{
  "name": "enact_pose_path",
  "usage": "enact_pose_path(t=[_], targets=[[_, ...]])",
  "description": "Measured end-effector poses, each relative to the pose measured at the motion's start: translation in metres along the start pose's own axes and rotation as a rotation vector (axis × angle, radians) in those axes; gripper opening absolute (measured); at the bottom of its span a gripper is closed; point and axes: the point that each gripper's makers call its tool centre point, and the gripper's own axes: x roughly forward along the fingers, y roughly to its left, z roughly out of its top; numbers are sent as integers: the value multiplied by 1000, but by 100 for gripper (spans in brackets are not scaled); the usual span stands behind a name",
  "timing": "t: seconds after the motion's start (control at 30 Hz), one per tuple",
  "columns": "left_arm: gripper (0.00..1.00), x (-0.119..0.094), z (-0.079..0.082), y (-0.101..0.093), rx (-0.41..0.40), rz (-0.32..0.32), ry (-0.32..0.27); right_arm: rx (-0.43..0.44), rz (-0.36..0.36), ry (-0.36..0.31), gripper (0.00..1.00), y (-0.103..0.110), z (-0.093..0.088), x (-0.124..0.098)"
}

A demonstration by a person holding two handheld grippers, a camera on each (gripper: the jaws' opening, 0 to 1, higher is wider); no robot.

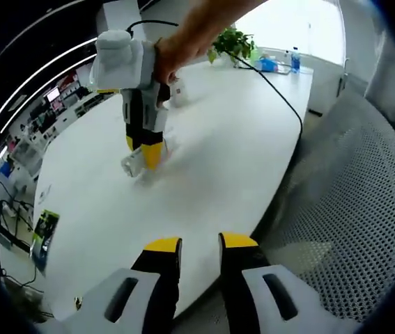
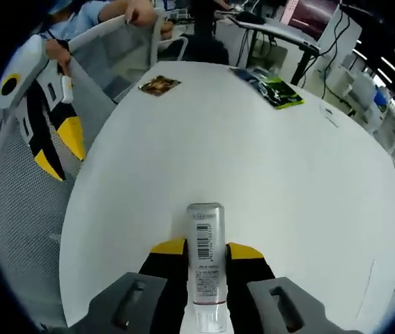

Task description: Arrange the skincare products in the storage area until every visible bottle or jar stands upright without overlapping.

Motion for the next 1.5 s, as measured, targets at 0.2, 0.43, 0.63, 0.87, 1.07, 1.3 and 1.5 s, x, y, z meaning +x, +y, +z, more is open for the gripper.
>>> enact_pose_path(t=[0.2, 0.43, 0.63, 0.87, 1.07, 1.3, 1.5], targets=[[20, -2, 9, 3, 24, 25, -42, -72, -25, -26, 13, 19, 1, -17], [22, -3, 12, 2, 23, 25, -60, -118, -27, -53, 13, 50, 4, -25], [25, -4, 15, 3, 19, 31, -75, -237, -43, -92, 13, 77, 23, -37], [24, -7, 26, 3, 12, 32, -137, -397, -88, -95, 13, 109, 36, -46], [27, -14, 42, -3, -84, -24, -227, -465, -120, -79, 13, 130, 32, -46], [41, -26, 67, -14, -316, -153, -338, -549, -218, -58, 13, 136, 35, -54], [47, -24, 66, -24, -391, -222, -303, -719, -306, -66, 13, 145, 54, -63]])
